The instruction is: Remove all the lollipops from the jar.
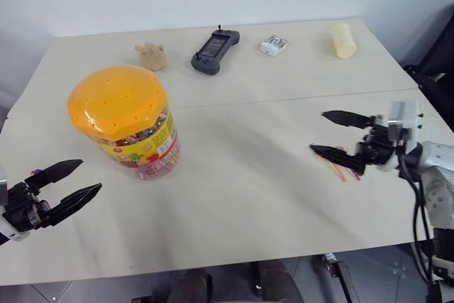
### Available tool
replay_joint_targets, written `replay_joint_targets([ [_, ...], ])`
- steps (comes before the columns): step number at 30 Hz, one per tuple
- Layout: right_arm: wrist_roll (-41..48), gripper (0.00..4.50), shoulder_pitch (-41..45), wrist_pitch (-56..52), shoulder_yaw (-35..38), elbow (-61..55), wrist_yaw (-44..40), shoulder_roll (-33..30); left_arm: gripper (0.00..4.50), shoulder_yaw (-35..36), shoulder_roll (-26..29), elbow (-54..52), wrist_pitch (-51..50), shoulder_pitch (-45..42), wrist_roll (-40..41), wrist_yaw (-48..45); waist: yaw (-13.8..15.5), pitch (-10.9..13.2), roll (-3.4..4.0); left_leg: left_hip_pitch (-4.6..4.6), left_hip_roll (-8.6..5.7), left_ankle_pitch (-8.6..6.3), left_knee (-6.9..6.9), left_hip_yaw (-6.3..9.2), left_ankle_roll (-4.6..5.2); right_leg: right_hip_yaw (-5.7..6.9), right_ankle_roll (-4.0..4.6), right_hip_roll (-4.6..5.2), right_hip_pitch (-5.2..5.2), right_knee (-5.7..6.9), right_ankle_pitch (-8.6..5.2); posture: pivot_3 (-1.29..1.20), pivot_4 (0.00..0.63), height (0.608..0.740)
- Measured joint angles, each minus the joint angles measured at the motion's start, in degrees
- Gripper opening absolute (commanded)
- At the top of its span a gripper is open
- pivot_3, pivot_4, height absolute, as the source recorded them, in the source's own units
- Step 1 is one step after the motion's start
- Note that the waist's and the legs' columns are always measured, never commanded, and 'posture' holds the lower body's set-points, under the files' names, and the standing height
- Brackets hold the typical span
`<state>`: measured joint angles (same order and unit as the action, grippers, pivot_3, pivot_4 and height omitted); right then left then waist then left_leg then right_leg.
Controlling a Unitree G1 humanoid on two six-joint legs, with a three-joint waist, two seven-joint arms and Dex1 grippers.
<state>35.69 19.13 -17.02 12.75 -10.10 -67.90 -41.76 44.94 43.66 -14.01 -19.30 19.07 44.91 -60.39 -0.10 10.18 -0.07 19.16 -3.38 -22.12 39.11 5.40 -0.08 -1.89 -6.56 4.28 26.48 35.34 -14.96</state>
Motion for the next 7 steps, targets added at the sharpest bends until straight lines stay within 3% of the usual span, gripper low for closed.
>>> replay_joint_targets([
  [7,-3.7,4.45,-2.9,4.2,-8.6,-6.1,0.5,4.2,3.85,0.2,-4.0,5.7,8.4,1.9,-7.1,1.6,0.4,-0.1,-0.22,0.12,-0.08,-0.02,0.00,0.15,0.03,0.07,-0.02,0.11,-0.06,-0.26,0.02,0.00,0.150,0.740],
])
